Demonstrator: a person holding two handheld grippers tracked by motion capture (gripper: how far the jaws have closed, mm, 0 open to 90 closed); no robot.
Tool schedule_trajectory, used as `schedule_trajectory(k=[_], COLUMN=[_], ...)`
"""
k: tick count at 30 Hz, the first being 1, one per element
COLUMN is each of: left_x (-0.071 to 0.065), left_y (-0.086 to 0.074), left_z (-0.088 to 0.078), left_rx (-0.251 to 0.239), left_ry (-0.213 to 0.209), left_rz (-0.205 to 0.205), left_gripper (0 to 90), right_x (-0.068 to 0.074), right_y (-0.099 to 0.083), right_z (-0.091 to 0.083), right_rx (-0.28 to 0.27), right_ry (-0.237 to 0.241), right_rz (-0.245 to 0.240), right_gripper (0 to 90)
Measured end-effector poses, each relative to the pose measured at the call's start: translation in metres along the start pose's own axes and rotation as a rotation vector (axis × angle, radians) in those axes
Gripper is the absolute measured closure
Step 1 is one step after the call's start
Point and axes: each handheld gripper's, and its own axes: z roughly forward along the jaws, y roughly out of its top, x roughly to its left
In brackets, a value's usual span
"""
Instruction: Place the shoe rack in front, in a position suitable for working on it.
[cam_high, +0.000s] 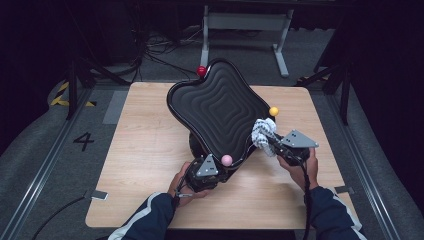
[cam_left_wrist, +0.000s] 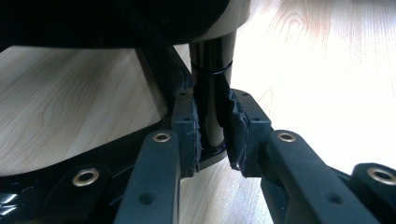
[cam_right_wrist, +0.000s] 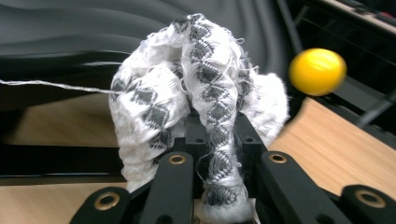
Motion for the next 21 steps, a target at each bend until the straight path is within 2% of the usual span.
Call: schedule_trajectory(k=[6, 9, 13, 16, 19, 21], left_x=[0.001, 0.0, 0.0, 0.0, 0.0, 0.0], left_y=[0.0, 0.0, 0.0, 0.0, 0.0, 0.0], left_z=[0.0, 0.0, 0.0, 0.0, 0.0, 0.0], left_rx=[0.0, 0.0, 0.005, 0.006, 0.009, 0.012], left_ry=[-0.004, -0.002, -0.001, -0.001, -0.001, -0.001], left_rz=[0.003, 0.003, 0.005, 0.005, 0.007, 0.012], left_gripper=[73.8, 73.8, 73.8, 73.8, 73.8, 73.7], right_x=[-0.02, -0.026, -0.028, -0.028, -0.018, -0.008], right_y=[-0.005, -0.008, -0.01, -0.011, -0.005, 0.001], right_z=[-0.003, -0.002, -0.003, -0.004, -0.009, -0.014], right_rx=[0.008, 0.012, 0.031, 0.027, 0.014, 0.001], right_ry=[-0.058, -0.062, -0.072, -0.054, 0.001, 0.029], right_rz=[0.064, 0.096, 0.086, 0.093, 0.051, -0.001], right_gripper=[80.4, 80.4, 80.4, 80.4, 80.4, 80.3])
